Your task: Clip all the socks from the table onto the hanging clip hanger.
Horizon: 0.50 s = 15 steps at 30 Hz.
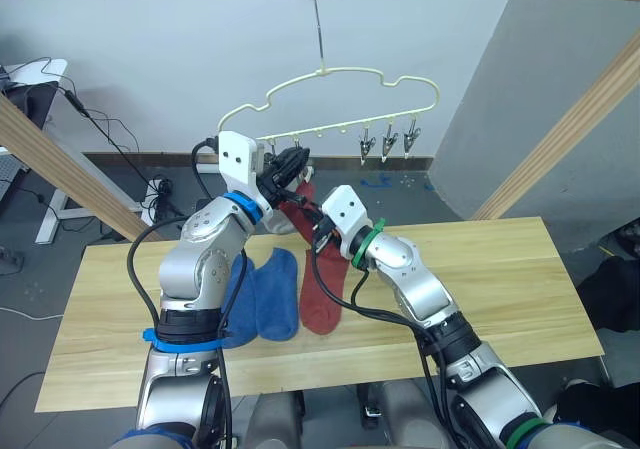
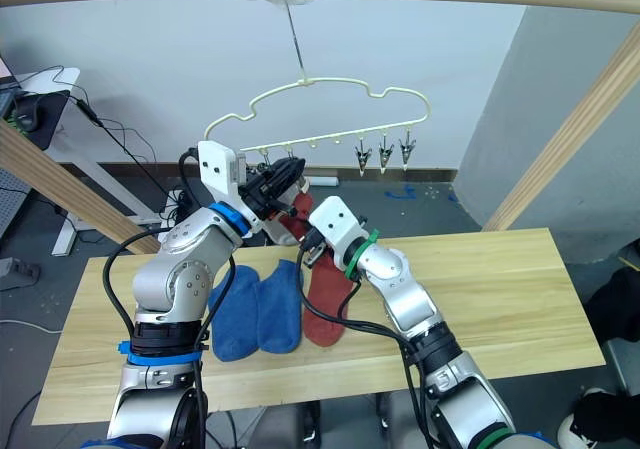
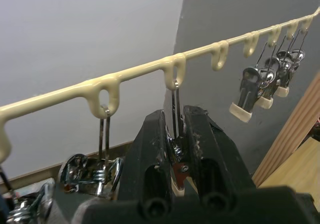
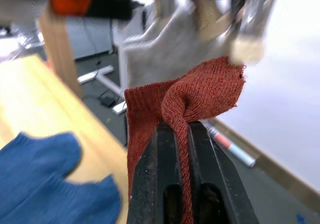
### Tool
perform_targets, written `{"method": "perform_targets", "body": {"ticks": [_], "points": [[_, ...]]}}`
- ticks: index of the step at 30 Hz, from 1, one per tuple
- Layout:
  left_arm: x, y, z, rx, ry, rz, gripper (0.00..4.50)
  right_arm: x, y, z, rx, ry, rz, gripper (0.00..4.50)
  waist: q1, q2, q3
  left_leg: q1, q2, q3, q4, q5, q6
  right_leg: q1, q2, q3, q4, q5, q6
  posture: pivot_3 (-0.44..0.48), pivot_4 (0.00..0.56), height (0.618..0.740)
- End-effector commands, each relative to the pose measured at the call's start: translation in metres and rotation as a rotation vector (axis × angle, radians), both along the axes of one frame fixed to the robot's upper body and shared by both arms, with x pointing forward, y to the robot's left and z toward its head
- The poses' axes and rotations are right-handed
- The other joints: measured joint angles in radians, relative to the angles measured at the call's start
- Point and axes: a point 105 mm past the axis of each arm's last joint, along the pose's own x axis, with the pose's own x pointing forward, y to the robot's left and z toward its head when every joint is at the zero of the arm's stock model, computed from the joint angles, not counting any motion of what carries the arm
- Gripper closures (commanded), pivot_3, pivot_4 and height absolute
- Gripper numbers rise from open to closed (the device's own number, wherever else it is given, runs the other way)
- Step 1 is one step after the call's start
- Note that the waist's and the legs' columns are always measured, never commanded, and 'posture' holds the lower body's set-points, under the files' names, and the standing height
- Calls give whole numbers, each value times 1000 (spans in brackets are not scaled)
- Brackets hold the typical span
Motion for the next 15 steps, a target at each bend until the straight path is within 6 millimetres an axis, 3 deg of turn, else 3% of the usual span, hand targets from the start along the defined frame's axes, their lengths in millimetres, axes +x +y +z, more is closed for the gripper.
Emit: {"method": "perform_targets", "body": {"ticks": [1,15], "points": [[-6,-3,15,-8,-54,-26,4283,-1,3,15,42,-49,13,4500,0,0,0,0,0,0,0,0,0,0,0,0,0,0,0,-172,264,740],[-7,0,10,-3,-33,-22,4283,0,10,25,59,-98,22,4500,0,0,0,0,0,0,0,0,0,0,0,0,0,0,0,-168,267,740]]}}
